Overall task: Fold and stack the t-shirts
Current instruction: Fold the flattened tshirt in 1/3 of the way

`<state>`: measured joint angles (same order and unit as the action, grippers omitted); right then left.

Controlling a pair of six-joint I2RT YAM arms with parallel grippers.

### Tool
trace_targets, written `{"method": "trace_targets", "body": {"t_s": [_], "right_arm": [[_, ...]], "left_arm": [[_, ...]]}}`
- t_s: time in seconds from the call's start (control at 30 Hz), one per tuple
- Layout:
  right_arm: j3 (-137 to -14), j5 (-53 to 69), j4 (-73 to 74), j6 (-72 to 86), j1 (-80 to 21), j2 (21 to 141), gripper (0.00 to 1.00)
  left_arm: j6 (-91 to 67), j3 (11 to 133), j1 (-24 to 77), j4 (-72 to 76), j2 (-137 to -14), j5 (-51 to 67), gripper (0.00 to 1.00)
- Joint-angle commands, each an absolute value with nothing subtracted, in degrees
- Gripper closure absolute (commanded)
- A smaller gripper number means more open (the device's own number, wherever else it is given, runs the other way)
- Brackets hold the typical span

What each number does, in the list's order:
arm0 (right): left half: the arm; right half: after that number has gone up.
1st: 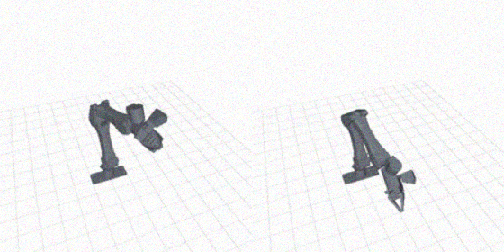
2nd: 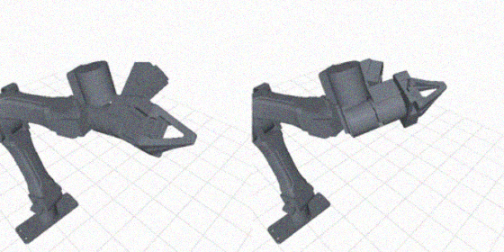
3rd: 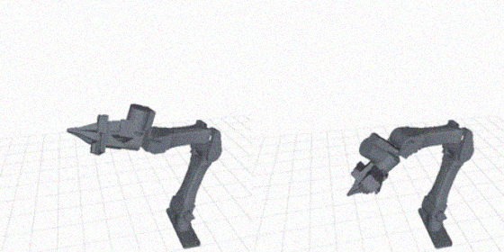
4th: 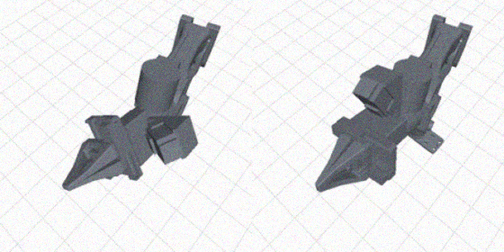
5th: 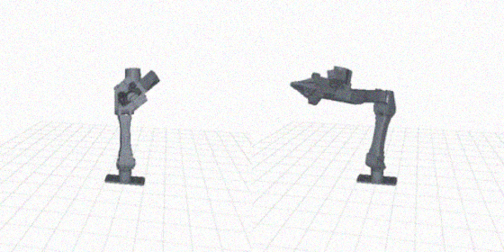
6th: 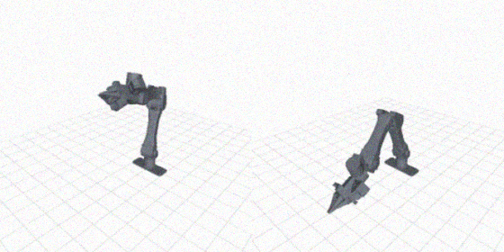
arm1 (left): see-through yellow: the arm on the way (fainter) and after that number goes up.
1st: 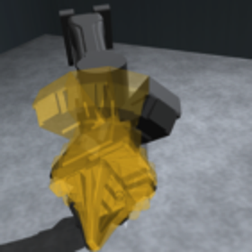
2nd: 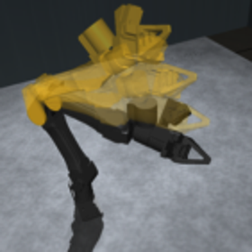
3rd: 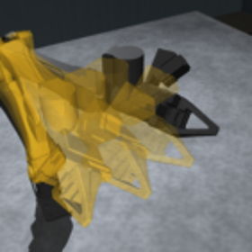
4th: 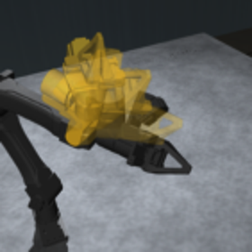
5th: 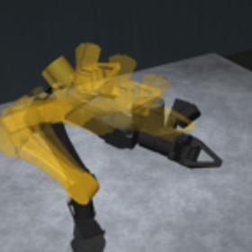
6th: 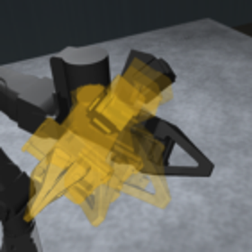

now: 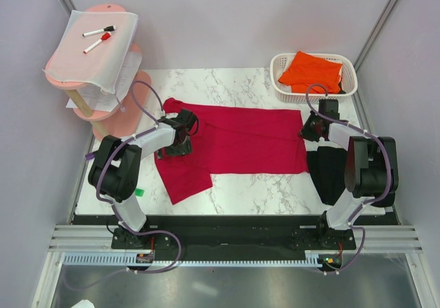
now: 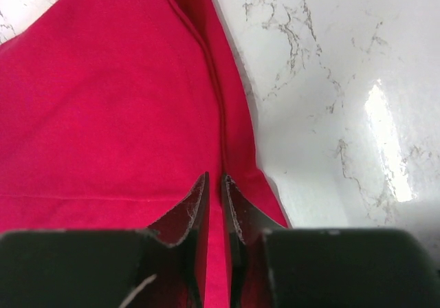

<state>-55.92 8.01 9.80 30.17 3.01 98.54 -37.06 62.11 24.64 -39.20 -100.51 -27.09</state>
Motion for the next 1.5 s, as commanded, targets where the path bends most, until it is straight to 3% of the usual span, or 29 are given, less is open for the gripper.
{"method": "trace_targets", "body": {"t_s": [0.0,0.13,0.2,0.43,0.83,1.47], "right_arm": [[-55.98,8.88,6.86,29.97,2.99,101.33,0.82],[-55.73,8.35,5.54,29.88,2.99,101.78,0.97],[-55.72,7.21,5.54,29.88,2.99,100.2,1.0],[-57.47,1.94,6.41,29.8,3.08,96.06,1.0],[-63.54,0.44,6.68,31.02,3.6,105.46,1.0],[-64.61,6.23,-3.93,29.88,4.04,100.38,1.0]], "left_arm": [[-36.74,60.64,25.31,-41.4,-103.98,-26.02,0.12],[-36.74,60.64,25.4,-41.4,-103.89,-26.02,0.12],[-36.83,60.56,25.31,-41.48,-103.89,-26.1,0.12],[-37.27,60.64,25.31,-42.01,-103.8,-26.72,0.11],[-37.44,60.82,25.22,-42.54,-103.71,-26.89,0.11],[-37.44,61.26,25.14,-43.07,-104.41,-26.89,0.11]]}}
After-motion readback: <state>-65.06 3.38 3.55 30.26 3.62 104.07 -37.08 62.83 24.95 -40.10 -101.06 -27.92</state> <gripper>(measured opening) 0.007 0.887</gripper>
